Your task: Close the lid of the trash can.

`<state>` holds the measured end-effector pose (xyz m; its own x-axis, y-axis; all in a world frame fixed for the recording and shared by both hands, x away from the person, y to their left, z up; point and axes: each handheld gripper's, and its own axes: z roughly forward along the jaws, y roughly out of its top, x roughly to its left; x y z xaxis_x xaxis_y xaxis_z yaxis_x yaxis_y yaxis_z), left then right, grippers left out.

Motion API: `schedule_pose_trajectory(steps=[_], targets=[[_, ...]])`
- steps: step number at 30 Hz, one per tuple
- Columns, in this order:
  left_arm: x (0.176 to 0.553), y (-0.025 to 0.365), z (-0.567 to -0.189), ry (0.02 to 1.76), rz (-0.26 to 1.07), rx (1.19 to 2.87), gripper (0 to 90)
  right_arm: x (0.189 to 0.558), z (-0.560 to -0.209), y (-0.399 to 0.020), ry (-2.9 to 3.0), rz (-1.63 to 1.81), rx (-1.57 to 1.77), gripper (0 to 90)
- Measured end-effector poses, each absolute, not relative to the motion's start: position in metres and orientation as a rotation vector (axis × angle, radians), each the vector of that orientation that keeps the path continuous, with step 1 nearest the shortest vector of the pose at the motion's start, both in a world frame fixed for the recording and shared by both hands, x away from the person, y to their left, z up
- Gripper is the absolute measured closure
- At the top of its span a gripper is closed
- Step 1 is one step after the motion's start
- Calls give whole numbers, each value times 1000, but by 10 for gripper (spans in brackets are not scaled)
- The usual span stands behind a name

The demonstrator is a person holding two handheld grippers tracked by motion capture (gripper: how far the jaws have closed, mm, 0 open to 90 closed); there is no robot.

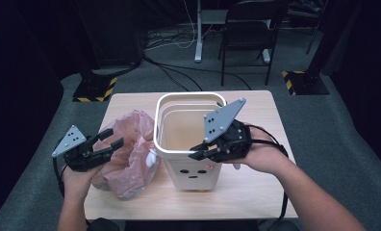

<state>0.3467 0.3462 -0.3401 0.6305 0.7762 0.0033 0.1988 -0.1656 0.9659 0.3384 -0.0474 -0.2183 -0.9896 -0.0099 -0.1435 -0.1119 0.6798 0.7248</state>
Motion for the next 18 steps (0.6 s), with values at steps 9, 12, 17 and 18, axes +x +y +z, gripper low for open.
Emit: schedule_pose_trajectory(steps=[9, 12, 17, 18], targets=[[347, 346, -340, 807, 625, 1697, 436, 341, -221, -48, 2776, 1206, -81, 841], [347, 346, -340, 806, 625, 1697, 437, 341, -222, -47, 2780, 1195, -87, 841], [346, 347, -340, 807, 626, 1696, 436, 343, -222, -47, 2787, 1200, -82, 841], [346, 347, -340, 807, 627, 1695, 436, 343, -222, -47, 2788, 1200, -82, 841]])
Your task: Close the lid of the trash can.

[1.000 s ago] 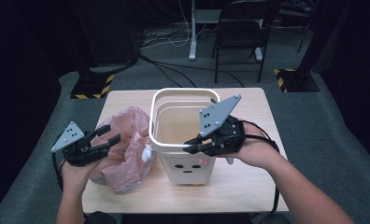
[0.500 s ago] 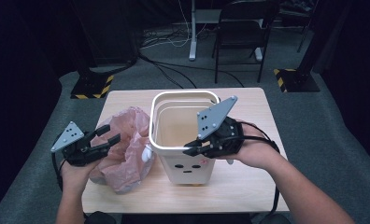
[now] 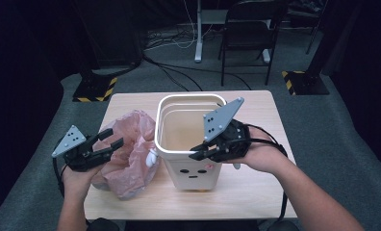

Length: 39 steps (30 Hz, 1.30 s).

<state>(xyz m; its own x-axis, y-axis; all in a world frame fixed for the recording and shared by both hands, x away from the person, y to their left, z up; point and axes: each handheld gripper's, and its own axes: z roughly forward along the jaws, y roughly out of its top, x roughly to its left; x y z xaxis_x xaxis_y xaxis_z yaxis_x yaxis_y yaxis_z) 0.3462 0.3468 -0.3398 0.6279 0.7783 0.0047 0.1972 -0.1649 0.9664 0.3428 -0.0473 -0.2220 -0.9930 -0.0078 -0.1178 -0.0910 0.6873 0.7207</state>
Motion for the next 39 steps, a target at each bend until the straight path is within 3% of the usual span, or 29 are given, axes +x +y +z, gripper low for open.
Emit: schedule_pose_trajectory(steps=[39], targets=[[346, 347, -340, 810, 631, 1693, 436, 347, -230, -45, 2813, 1197, -56, 832]])
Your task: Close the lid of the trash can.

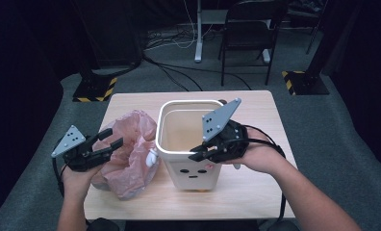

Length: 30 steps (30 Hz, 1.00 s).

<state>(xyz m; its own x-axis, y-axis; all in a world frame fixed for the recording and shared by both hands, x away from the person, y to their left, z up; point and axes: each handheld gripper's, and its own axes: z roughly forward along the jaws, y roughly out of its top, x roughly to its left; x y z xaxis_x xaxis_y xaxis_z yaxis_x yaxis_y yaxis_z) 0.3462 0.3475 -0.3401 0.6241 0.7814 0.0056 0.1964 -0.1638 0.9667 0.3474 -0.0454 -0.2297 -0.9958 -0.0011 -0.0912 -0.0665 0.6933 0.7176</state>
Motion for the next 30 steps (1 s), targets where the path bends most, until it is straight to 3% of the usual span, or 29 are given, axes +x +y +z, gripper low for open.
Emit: schedule_pose_trajectory(steps=[7, 13, 30], targets=[[346, 348, -340, 811, 634, 1692, 437, 347, -233, -48, 2799, 1224, -44, 797], [347, 348, -340, 813, 633, 1694, 437, 348, -233, -53, 2750, 1302, -11, 641], [350, 349, -342, 821, 633, 1690, 435, 358, -236, -87, 2592, 1494, 203, 562]])
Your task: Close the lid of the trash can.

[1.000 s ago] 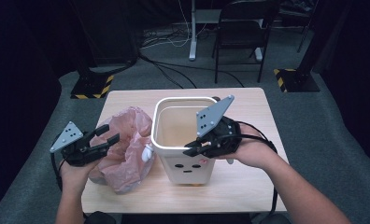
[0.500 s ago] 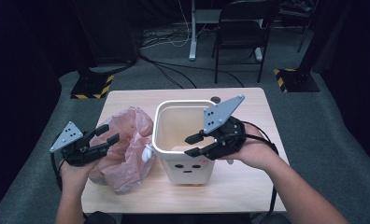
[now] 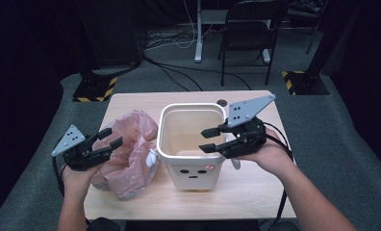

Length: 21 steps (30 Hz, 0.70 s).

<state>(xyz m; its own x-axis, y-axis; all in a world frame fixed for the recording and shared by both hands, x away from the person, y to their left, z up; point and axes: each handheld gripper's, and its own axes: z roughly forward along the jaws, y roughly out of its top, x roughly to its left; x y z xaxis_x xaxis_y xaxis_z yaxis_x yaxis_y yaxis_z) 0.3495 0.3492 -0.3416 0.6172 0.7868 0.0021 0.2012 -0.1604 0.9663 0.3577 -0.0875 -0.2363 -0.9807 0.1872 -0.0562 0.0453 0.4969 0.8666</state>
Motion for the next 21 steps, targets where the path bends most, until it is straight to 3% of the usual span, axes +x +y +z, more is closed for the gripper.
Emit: schedule_pose_trajectory(steps=[21], targets=[[356, 351, -346, 842, 641, 1698, 434, 372, -258, -141, 2357, 1661, 513, 495]])
